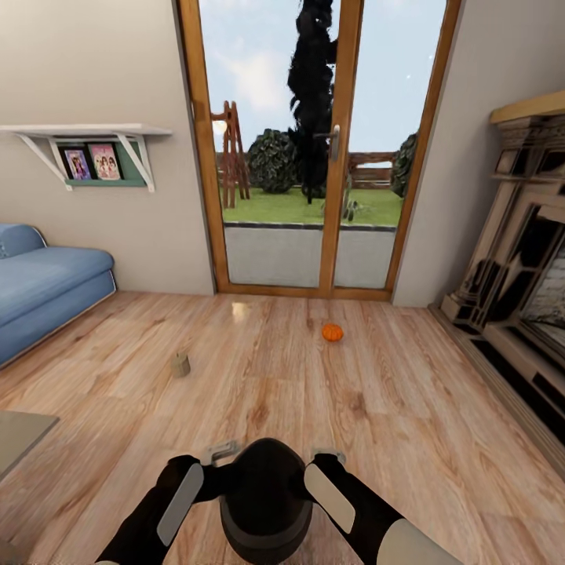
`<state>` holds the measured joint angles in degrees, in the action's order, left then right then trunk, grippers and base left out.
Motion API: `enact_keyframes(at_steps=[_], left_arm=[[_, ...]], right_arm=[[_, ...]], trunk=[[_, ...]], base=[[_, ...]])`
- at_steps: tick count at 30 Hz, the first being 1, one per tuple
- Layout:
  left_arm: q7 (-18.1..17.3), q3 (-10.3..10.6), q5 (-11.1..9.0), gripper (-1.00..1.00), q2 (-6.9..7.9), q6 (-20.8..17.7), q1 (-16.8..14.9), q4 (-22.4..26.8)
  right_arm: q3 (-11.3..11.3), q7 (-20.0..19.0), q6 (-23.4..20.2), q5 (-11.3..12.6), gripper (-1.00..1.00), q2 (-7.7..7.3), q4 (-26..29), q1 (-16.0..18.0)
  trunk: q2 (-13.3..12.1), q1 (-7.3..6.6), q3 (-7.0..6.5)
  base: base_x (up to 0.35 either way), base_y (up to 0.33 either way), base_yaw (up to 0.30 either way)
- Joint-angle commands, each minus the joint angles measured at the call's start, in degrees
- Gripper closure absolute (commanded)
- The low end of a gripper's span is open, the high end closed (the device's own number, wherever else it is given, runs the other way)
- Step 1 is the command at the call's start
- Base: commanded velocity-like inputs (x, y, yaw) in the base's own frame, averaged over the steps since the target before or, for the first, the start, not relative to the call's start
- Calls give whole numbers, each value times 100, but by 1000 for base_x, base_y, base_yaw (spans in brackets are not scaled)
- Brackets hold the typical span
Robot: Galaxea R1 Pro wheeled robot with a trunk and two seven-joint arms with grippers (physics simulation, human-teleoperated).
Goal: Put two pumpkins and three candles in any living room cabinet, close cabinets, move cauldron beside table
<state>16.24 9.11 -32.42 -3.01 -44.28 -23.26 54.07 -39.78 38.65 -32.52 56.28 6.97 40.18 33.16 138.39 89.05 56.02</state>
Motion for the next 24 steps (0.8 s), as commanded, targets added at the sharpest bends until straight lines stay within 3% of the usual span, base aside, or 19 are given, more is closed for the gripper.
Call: enact_keyframes(at_steps=[1, 12, 24], left_arm=[[55, -14, -61, -100, 1, -12, -3, 7], [65, -93, -15, -100, -6, 105, -3, 7], [73, -94, -2, -100, -7, 257, -3, 6]], right_arm=[[-21, 46, -9, 41, -100, -3, 7, 6], [-21, 41, 47, 41, -100, -3, 7, 6], [-24, 37, 344, 24, -100, -3, 7, 6]], trunk=[[44, 21, 24], [485, 263, 222], [501, 294, 488]], base=[[0, 0, 0], [0, 0, 0], [0, 0, 0]])
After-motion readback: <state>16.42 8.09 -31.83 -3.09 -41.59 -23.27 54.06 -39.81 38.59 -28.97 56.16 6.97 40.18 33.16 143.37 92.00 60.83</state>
